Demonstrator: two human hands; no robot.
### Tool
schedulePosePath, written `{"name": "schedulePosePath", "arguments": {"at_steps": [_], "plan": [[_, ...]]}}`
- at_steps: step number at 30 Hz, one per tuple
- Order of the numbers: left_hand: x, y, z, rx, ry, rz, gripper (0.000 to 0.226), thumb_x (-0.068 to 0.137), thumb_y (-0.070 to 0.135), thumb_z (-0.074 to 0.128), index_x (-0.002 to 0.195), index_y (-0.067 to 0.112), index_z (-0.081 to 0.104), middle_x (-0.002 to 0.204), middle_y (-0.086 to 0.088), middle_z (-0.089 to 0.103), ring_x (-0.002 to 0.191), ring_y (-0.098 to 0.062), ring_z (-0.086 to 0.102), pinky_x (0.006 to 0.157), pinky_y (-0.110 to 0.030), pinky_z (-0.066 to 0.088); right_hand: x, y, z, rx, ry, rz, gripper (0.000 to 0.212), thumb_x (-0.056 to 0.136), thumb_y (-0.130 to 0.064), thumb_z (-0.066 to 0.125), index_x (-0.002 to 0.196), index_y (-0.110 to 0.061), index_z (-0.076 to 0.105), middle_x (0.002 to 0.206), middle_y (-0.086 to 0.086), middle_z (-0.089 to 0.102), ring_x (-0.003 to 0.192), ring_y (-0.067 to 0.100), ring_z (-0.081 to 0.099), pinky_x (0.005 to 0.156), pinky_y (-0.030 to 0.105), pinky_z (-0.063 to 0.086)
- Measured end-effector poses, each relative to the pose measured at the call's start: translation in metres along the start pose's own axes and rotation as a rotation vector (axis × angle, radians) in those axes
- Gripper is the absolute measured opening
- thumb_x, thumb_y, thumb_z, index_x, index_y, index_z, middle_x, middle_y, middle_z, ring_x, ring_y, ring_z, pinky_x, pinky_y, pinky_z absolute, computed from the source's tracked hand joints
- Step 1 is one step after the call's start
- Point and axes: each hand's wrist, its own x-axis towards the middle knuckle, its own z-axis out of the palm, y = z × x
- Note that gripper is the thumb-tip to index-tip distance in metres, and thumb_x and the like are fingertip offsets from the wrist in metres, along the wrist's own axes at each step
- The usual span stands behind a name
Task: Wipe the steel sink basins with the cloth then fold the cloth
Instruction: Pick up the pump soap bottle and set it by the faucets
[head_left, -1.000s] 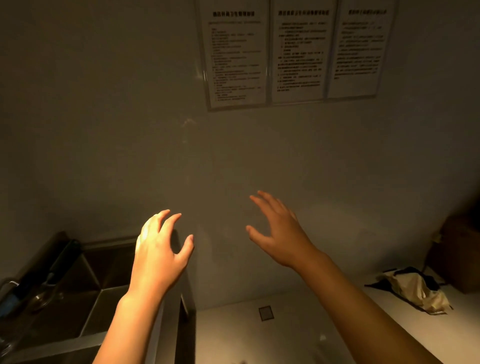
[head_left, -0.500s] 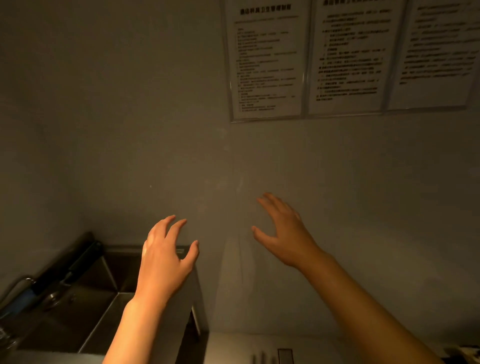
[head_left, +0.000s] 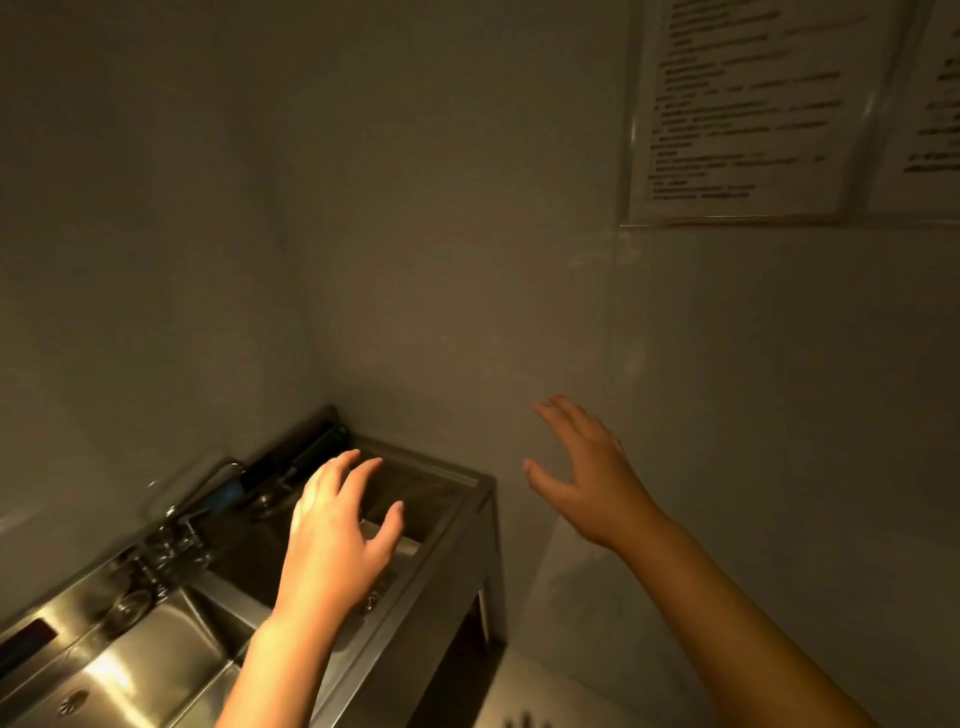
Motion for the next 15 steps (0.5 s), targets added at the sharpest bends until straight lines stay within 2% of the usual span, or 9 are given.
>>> {"name": "schedulePosePath", "arguments": {"at_steps": [5, 8, 15], "plan": [[0.025, -0.054, 0.007, 0.005, 0.037, -0.067, 0.058, 0.092, 0.046, 0.068, 0.146, 0.029, 0.054, 0.156, 0.006, 0.042, 0.151, -0.020, 0.031, 0.120, -0.053, 0.036, 0.053, -0.011, 0.056, 0.029, -0.046, -0.056, 0.074, 0.088, -0.064, 0.047, 0.155, -0.036, 0.031, 0.165, -0.008, 0.026, 0.153, 0.012, 0.021, 0.123, 0.043, 0.023], [0.051, -0.094, 0.015, -0.019, 0.069, -0.113, 0.059, 0.092, 0.047, 0.067, 0.146, 0.029, 0.054, 0.157, 0.006, 0.042, 0.151, -0.019, 0.032, 0.120, -0.053, 0.037, 0.090, -0.023, 0.090, 0.025, -0.075, -0.084, 0.075, 0.086, -0.064, 0.047, 0.154, -0.036, 0.034, 0.165, -0.008, 0.027, 0.152, 0.011, 0.022, 0.124, 0.040, 0.022], [0.116, -0.188, 0.027, -0.081, 0.074, -0.259, 0.061, 0.094, 0.052, 0.061, 0.151, 0.035, 0.046, 0.162, 0.012, 0.033, 0.155, -0.014, 0.022, 0.125, -0.048, 0.029, 0.196, -0.056, 0.174, 0.006, -0.169, -0.137, 0.074, 0.087, -0.063, 0.047, 0.154, -0.037, 0.032, 0.164, -0.010, 0.027, 0.151, 0.009, 0.023, 0.124, 0.040, 0.024]]}}
